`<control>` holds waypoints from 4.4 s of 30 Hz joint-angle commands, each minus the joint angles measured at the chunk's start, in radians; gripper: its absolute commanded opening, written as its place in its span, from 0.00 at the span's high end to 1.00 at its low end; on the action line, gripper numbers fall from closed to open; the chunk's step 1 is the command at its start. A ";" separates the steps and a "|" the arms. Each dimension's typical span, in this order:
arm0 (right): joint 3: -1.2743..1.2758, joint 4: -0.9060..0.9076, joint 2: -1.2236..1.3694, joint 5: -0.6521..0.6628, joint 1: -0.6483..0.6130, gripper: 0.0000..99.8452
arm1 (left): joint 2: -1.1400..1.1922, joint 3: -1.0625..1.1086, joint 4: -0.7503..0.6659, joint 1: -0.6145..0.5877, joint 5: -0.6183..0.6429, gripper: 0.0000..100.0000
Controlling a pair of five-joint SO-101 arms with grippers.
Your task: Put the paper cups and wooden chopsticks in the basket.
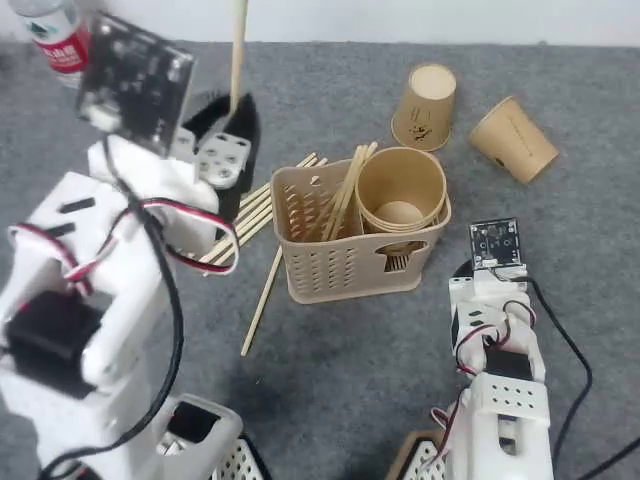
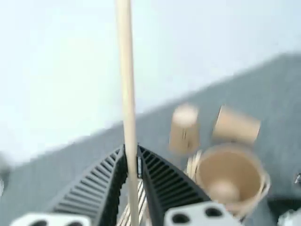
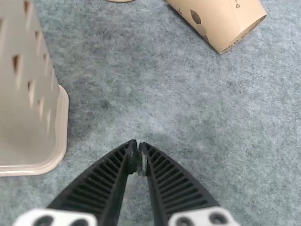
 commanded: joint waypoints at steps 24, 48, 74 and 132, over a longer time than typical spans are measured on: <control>-0.005 -0.021 -0.012 0.014 -0.007 0.99 | -0.324 1.121 -0.979 0.138 0.091 0.99; -0.005 -0.021 -0.012 0.014 -0.007 0.99 | -0.308 0.966 -0.609 -0.313 -0.098 0.84; -0.005 -0.021 -0.008 0.014 -0.008 0.99 | 1.134 -0.048 -0.068 -0.698 -0.410 0.84; 0.015 -0.022 -0.015 0.104 -0.054 0.99 | 1.818 -0.957 0.427 -0.624 -0.635 0.99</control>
